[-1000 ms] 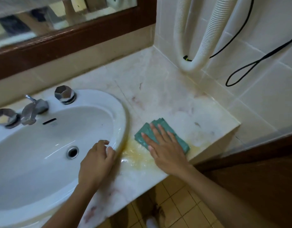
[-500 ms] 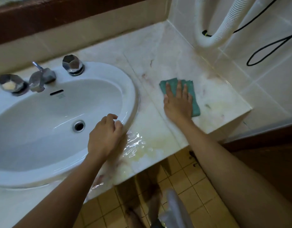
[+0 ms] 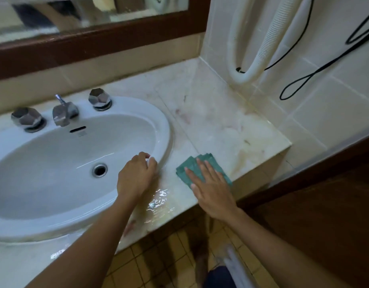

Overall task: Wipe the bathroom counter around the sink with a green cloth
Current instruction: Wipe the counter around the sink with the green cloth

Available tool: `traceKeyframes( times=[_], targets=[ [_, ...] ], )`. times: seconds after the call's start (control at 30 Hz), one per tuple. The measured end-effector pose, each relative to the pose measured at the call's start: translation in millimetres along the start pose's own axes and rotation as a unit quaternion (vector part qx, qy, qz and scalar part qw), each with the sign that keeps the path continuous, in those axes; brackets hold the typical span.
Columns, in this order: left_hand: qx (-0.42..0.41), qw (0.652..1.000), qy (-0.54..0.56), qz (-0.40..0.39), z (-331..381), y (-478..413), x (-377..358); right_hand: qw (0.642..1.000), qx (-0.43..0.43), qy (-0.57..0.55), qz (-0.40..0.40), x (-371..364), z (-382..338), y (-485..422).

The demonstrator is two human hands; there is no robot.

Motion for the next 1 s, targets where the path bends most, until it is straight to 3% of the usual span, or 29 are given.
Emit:
traceKeyframes(
  times=[0.2, 0.37, 0.47, 0.57, 0.7, 0.83, 0.9, 1.0],
  targets=[
    [0.016, 1.0, -0.01, 0.016, 1, 1, -1, 0.984, -0.162, 0.049, 0.053, 15, 125, -93],
    [0.065, 0.998, -0.006, 0.026, 3, -2, -2, 0.974, -0.207, 0.065, 0.058, 20, 173, -199],
    [0.107, 0.994, 0.015, 0.02, 0, -5, -3, 0.981, -0.178, 0.049, 0.062, 5, 139, -222],
    [0.16, 0.984, 0.066, 0.026, 1, -13, -9, 0.996, -0.049, -0.002, 0.079, -7, 75, -190],
    [0.114, 0.986, 0.093, 0.075, 39, -42, -16, 0.995, 0.099, -0.018, 0.028, -2, 50, -115],
    [0.126, 0.988, 0.082, 0.039, 72, -82, -30, 0.998, 0.036, 0.013, 0.052, 15, 124, -102],
    [0.149, 0.986, 0.066, 0.017, 75, -83, -39, 0.998, -0.022, 0.022, 0.051, 19, 158, -123],
    [0.118, 0.993, -0.011, 0.022, 77, -76, -45, 0.995, -0.079, 0.027, 0.06, 22, 188, -171]
  ],
)
Point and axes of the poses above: each hand's wrist, its own y-axis away from the middle knuckle, its own x-axis out of the back of the hand, z = x × y, the point moved 4 cm from there along -y, towards the middle knuckle, and after that the axes turned 12 degrees about z, right-handed, at the moved point
